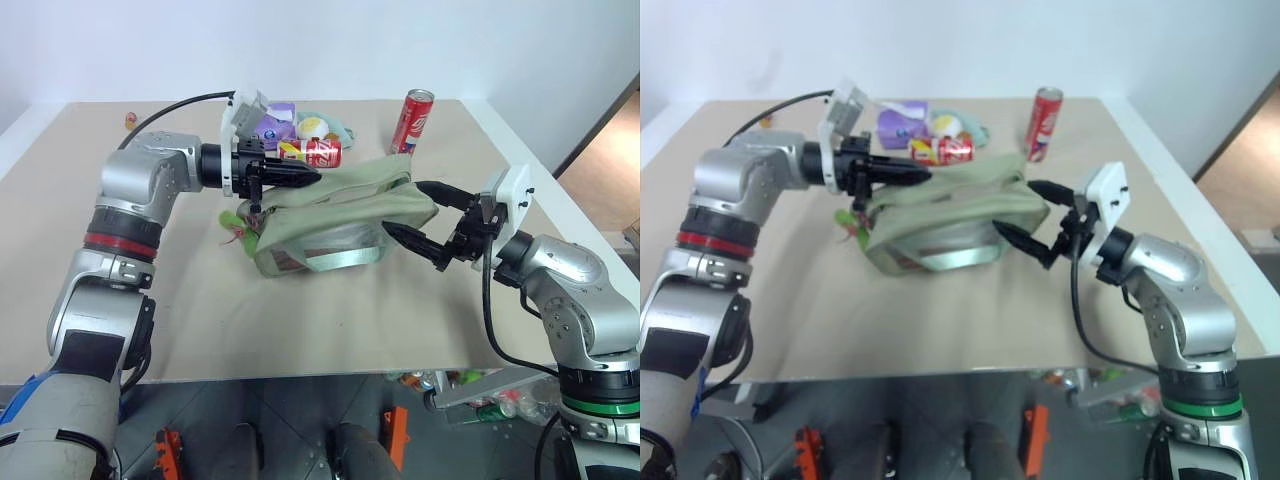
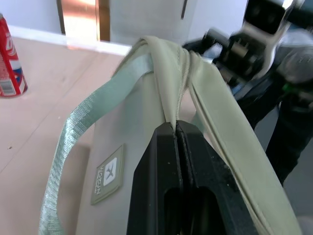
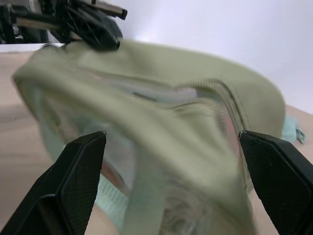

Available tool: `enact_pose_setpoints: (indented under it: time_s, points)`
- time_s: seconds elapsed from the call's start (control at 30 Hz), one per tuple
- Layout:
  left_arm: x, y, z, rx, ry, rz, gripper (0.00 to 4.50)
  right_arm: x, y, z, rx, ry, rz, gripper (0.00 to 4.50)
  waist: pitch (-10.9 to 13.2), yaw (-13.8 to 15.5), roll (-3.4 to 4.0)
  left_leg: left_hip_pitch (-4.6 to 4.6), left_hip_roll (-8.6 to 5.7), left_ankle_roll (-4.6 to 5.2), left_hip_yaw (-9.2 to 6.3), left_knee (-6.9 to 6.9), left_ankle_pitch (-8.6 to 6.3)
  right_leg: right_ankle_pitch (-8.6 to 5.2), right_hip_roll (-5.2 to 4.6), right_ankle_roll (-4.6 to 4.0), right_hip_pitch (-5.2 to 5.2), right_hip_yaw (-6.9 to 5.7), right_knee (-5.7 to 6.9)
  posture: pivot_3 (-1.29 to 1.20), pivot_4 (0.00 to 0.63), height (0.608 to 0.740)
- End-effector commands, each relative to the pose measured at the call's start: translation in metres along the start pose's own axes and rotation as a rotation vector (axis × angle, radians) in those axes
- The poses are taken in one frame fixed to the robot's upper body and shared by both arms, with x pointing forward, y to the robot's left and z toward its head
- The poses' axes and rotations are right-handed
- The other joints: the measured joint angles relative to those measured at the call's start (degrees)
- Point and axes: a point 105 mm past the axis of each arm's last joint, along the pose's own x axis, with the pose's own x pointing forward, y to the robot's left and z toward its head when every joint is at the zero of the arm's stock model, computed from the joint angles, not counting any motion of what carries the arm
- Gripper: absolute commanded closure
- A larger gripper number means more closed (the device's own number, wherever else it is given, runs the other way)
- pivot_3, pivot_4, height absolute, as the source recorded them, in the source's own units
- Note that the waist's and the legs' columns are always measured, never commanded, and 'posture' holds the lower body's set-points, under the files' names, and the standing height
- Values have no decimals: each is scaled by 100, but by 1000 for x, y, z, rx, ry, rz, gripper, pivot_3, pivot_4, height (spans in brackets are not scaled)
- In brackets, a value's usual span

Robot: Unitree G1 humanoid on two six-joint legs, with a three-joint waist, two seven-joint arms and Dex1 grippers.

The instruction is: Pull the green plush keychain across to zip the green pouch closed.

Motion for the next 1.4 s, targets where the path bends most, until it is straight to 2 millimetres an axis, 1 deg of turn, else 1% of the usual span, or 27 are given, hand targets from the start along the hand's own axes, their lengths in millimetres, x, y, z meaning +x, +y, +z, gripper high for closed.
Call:
enact_pose_setpoints:
  time_s: [0.03, 0.13, 0.2, 0.3, 0.37, 0.4, 0.47, 0.63, 0.67, 0.77, 0.8, 0.9, 1.0, 1.07, 1.17, 1.2, 1.3, 1.4]
  points:
    - [2, 0, 13, 41, -4, -32, 4437, -7, -1, 16, -48, -38, -11, 0, 0, 0, 0, -1, -2, 0, -3, 0, 0, -3, -1, 5, 1, -1, 0, 0, 150, 740]
    - [6, 5, 8, 50, 22, -41, 4437, -8, -2, 15, -48, -36, -12, 0, 0, -4, 0, -1, -4, 0, -5, 1, 0, -3, -1, 5, 2, -1, 0, 0, 150, 740]
    - [8, 7, 8, 80, 31, -38, 4437, -8, -2, 15, -48, -37, -10, 0, 0, -4, 0, -1, -6, 0, -7, 2, 0, -3, -2, 5, 3, -1, 0, 0, 150, 740]
    - [9, 11, 14, 139, 7, -15, 4437, -8, -3, 14, -48, -37, -9, 0, 0, -5, 0, -1, -6, 0, -7, 2, 0, -3, -1, 5, 3, -1, 1, 0, 150, 740]
    - [7, 17, 21, 208, -13, 36, 4437, -8, -3, 14, -49, -37, -8, 0, 0, -4, 0, -1, -6, 0, -8, 2, 0, -3, -1, 5, 4, -1, 2, 0, 150, 740]
    - [7, 19, 23, 235, -17, 55, 3887, -8, -3, 14, -48, -37, -7, 0, 0, -4, 0, -1, -6, 0, -8, 2, 0, -3, -1, 5, 4, -1, 2, 0, 150, 740]
    - [3, 22, 29, 301, -24, 82, 3407, -8, -2, 13, -48, -35, -5, 0, 0, -6, 0, -2, -6, 0, -8, 2, 0, -3, -1, 6, 3, -1, 2, 0, 150, 740]
    - [-3, 24, 40, 426, -27, 119, 1498, -7, -2, 11, -46, -36, -1, 0, 0, -1, 0, -4, -8, 0, -11, 2, 0, -4, -2, 8, 3, -2, 2, 0, 150, 740]
    - [-5, 24, 46, 465, -36, 135, 1242, -6, -1, 11, -45, -37, 1, 0, 0, -1, 0, -3, -10, 0, -11, 2, 0, -5, -3, 9, 4, -1, 2, 0, 150, 740]
    - [-13, 22, 65, 535, -76, 171, 164, -3, -1, 10, -44, -39, 12, 0, 0, -3, 0, -3, -10, 0, -11, 3, 0, -5, -3, 9, 4, -1, 2, 0, 150, 740]
    - [-16, 20, 70, 545, -91, 173, 22, -2, -1, 9, -44, -38, 13, 0, 0, -4, 0, -3, -9, 0, -11, 3, 0, -5, -3, 9, 4, -1, 2, 0, 150, 740]
    - [-24, 17, 78, 572, -138, 197, 22, 2, -6, 7, -51, -34, 4, 0, 0, -12, 1, 0, -9, 0, -11, 2, 0, -4, -2, 9, 4, 0, 4, 0, 150, 740]
    - [-32, 13, 74, 585, -171, 227, 22, 4, -15, 6, -75, -30, -14, 0, 0, -12, 2, -2, -9, -1, -11, 4, 1, -4, -4, 9, 5, -2, 6, 0, 150, 740]
    - [-41, 9, 68, 561, -203, 259, 22, 5, -24, 9, -93, -29, -26, 0, -1, -25, 6, 4, -8, -1, -9, 6, 1, -4, -5, 9, 10, 1, 7, 0, 150, 740]
    - [-60, -4, 47, 477, -254, 345, 22, 6, -37, 14, -112, -29, -34, 0, 1, -50, 15, 11, -2, -2, -2, 3, 1, 0, -2, 2, 9, 10, 11, 0, 150, 740]
    - [-63, -8, 43, 457, -259, 365, 22, 6, -39, 15, -115, -28, -32, 0, 1, -42, 15, 16, -2, -2, -4, 2, 1, 9, -3, -13, 11, 8, 17, 0, 150, 740]
    - [-76, -27, 23, 376, -260, 427, 22, 7, -41, 14, -113, -22, -18, 0, 2, -6, 14, 5, 9, -5, -19, 6, 3, 10, 8, -16, 9, -9, 16, 0, 150, 740]
    - [-85, -48, 17, 290, -258, 441, 22, 9, -39, 11, -93, -10, 6, 0, 1, -9, 14, 4, 7, -7, -18, 8, 4, 10, 1, -16, 13, -4, 14, 0, 150, 740]
